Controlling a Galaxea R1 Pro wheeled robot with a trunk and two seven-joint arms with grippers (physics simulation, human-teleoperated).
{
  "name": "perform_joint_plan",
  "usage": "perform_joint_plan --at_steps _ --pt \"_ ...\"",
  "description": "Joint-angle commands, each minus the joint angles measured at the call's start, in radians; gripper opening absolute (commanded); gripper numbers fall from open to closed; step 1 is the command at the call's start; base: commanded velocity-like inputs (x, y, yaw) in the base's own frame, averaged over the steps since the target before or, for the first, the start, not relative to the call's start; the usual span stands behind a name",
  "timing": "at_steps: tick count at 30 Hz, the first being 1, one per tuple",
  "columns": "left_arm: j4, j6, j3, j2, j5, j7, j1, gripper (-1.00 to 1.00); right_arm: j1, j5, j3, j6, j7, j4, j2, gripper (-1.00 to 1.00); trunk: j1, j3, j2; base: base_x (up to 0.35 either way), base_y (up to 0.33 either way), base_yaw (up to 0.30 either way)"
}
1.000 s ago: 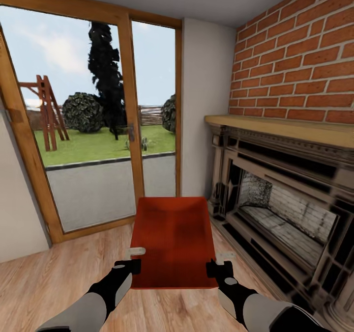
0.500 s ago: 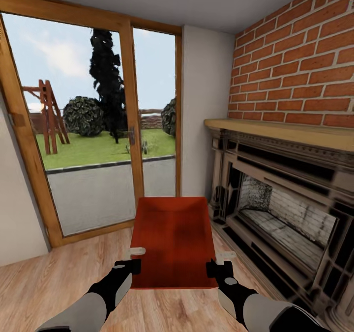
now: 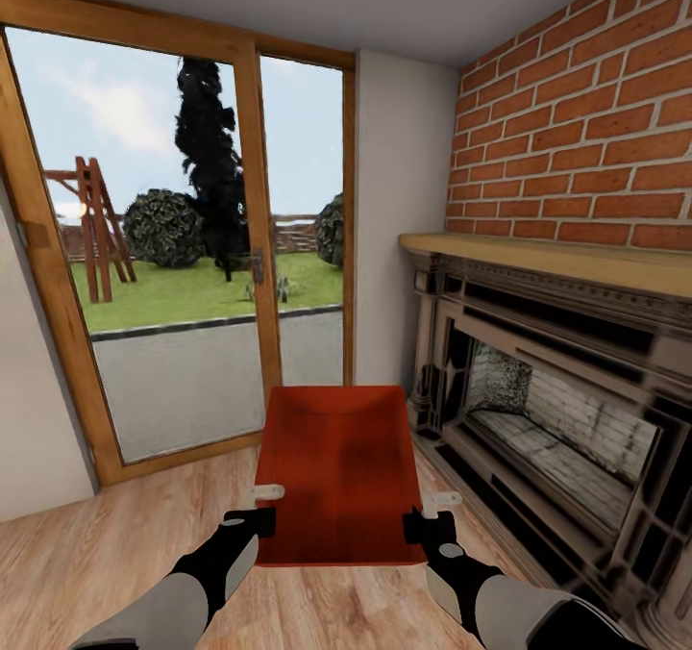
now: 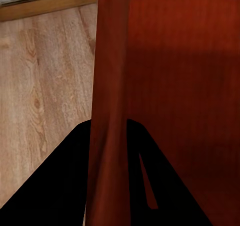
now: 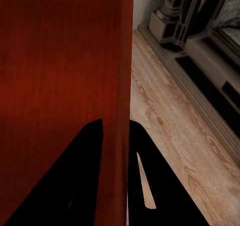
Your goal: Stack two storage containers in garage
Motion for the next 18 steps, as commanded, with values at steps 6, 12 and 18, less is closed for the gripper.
perform_joint_plan --at_steps 6,12,18 --pt "-0.004 0.008 0.026 -0.002 -0.025 0.016 -0.001 -1.0 -0.001 -0.03 -0.006 -0.008 -0.005 0.003 0.0 -1.0 0.0 -0.001 -0.001 0.0 0.0 0.0" --pt "-0.004 0.008 0.026 -0.002 -0.025 0.016 -0.001 -1.0 -0.001 -0.03 -0.006 -0.009 -0.005 0.003 0.0 -1.0 0.0 -0.001 -0.001 0.0 0.0 0.0" --pt "-0.005 0.008 0.026 -0.002 -0.025 0.016 0.0 -1.0 -0.001 -0.032 -0.006 -0.008 -0.005 0.003 0.0 -1.0 0.0 -0.001 -0.001 0.0 0.0 0.163"
